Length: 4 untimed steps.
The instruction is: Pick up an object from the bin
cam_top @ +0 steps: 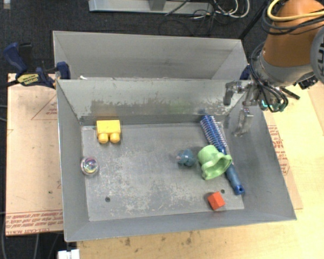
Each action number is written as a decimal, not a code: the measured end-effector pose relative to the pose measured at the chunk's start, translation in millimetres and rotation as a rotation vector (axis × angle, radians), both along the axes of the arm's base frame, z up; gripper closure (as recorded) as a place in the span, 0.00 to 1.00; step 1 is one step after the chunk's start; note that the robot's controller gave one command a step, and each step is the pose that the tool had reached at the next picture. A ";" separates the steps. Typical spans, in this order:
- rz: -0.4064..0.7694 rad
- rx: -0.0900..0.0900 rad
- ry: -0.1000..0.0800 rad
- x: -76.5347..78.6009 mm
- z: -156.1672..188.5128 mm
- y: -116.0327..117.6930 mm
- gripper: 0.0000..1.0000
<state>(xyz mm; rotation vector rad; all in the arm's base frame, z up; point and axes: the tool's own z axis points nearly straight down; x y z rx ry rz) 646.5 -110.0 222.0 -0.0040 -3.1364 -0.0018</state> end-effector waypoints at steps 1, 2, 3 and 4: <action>-0.227 0.001 0.000 -33.5 -155.8 25.8 0.00; 0.041 -0.003 -0.019 -118.2 -149.2 -24.6 0.00; 0.218 -0.001 -0.019 -160.1 -150.0 23.0 0.00; 0.270 -0.003 -0.021 -159.4 -149.8 45.7 0.00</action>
Offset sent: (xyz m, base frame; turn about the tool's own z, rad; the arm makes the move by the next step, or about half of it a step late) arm -0.0321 0.0240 -0.1520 0.2292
